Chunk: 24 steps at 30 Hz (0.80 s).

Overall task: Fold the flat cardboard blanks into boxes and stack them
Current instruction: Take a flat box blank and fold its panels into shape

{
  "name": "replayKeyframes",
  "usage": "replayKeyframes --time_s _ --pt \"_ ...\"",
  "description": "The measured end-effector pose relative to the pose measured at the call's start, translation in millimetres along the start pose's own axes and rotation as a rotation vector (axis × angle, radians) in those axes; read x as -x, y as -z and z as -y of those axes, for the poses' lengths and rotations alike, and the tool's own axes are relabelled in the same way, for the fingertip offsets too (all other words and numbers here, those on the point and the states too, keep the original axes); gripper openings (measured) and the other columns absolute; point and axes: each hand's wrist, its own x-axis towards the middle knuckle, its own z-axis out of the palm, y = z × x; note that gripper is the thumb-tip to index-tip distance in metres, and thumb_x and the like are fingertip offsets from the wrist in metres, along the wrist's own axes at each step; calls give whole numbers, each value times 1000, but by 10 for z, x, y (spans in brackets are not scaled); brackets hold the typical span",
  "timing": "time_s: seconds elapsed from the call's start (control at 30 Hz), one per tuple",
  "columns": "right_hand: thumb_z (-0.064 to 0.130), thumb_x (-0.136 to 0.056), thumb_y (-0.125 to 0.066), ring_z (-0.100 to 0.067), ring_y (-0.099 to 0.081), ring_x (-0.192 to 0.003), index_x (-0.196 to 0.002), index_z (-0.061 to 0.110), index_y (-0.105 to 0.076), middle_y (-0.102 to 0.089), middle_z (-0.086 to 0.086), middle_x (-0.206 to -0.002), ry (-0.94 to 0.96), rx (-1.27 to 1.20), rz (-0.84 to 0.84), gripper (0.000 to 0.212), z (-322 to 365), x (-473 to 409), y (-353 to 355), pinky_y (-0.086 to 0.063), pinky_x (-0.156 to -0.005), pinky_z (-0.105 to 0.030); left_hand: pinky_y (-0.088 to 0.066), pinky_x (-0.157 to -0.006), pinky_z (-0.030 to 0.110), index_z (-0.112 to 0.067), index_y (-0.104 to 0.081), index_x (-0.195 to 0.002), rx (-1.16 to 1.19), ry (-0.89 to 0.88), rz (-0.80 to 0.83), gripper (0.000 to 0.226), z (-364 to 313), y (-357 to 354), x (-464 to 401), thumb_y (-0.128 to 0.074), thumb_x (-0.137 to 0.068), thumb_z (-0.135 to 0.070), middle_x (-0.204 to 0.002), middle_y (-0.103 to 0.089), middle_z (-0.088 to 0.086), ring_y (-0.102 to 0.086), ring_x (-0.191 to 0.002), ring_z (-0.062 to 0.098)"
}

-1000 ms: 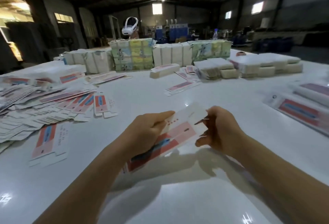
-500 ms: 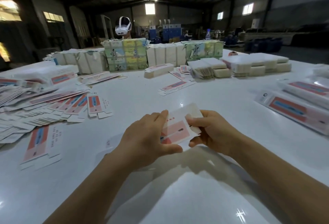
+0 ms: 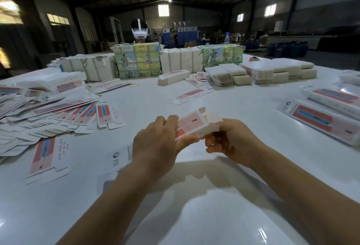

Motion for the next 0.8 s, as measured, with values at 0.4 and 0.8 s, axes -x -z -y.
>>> replayKeyframes --time_s 0.4,0.8 --pt "5 -85 -67 -16 -43 -96 -110 7 -71 -57 -3 -95 849 926 -484 25 -268 90 -185 -33 -84 -17 -51 -72 37 -25 -46 -129 96 105 -43 90 72 46 29 -11 -67 -80 -106 -56 -2 -54 -86 18" --pt "4 -90 -60 -8 -33 -120 -101 15 -72 -49 7 -124 747 726 -443 20 -255 132 -183 -22 -95 1 -53 -76 38 -19 -40 -136 149 -27 -53 82 -23 -12 49 -23 -74 -71 -114 -54 1 -56 -93 20"
